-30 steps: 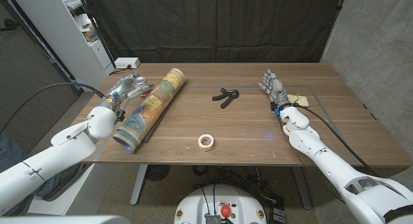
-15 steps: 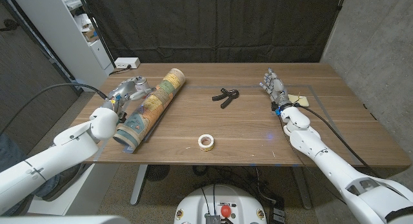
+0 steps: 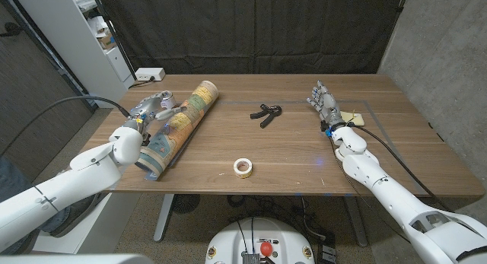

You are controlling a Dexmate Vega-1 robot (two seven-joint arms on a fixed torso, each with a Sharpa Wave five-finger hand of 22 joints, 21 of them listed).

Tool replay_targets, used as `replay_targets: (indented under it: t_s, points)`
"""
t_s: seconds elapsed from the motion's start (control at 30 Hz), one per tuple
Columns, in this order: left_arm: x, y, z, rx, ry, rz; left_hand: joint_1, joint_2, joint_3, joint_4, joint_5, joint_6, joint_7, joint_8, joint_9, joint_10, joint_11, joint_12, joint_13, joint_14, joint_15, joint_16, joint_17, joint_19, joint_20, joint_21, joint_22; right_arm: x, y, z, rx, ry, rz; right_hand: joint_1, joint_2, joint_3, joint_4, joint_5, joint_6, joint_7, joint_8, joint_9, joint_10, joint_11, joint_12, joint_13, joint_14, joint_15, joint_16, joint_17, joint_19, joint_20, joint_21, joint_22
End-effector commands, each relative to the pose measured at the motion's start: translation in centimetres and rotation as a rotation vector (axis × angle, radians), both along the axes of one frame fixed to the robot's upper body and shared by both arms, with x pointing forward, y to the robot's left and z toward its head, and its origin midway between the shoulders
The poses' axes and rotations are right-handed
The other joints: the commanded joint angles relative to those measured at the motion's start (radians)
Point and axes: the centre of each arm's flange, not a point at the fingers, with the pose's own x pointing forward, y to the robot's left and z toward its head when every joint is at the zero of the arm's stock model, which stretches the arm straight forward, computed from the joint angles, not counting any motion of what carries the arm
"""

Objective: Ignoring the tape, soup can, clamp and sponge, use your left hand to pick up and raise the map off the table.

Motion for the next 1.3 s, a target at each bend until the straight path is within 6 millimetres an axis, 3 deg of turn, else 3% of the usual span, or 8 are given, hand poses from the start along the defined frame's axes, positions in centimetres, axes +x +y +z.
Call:
replay_targets:
  t_s: [0.03, 0.37, 1.3]
  points:
    - [-0.2, 0.2, -0.3, -0.012, 0.011, 0.044, 0.001, -0.016, -0.008, 0.001, 0.005, -0.002, -0.007, 0.005, 0.005, 0.005, 0.007, 0.006, 0.002, 0.016, 0.002, 0.009, 0.006, 0.012, 0.005, 0.010, 0.002, 0.0, 0.1, -0.3, -0.003, 0.010, 0.001, 0.008, 0.004, -0.001, 0.000, -0.004, 0.012, 0.000, -0.002, 0.003, 0.005, 0.000, -0.001, 0.002, 0.009, 0.003, 0.006, 0.003, 0.000, 0.000, 0.000, 0.003]
    - [0.2, 0.1, -0.4, -0.014, 0.058, 0.058, -0.017, -0.036, -0.031, 0.007, 0.011, 0.000, -0.017, 0.007, 0.005, 0.012, 0.009, 0.007, 0.001, 0.039, 0.006, 0.012, 0.006, 0.055, 0.007, 0.025, 0.007, 0.0, 0.2, -0.5, -0.002, 0.010, 0.004, 0.007, 0.003, -0.002, 0.000, -0.004, 0.014, 0.002, -0.002, 0.003, 0.005, 0.001, -0.001, 0.002, 0.010, 0.005, 0.006, 0.004, 0.000, 0.000, 0.000, 0.003]
    - [2.3, -1.1, -1.0, 0.007, 0.157, 0.042, -0.024, -0.042, -0.049, 0.008, 0.018, 0.010, -0.014, 0.010, 0.005, 0.008, 0.010, 0.005, 0.001, 0.030, 0.007, 0.004, 0.006, 0.085, 0.009, 0.030, 0.007, 0.2, 0.4, -0.8, 0.010, 0.012, 0.011, 0.006, 0.003, -0.004, -0.002, -0.004, 0.016, 0.000, -0.002, 0.003, 0.007, 0.002, 0.000, 0.002, 0.010, 0.004, 0.005, 0.004, -0.002, 0.002, -0.001, 0.003]
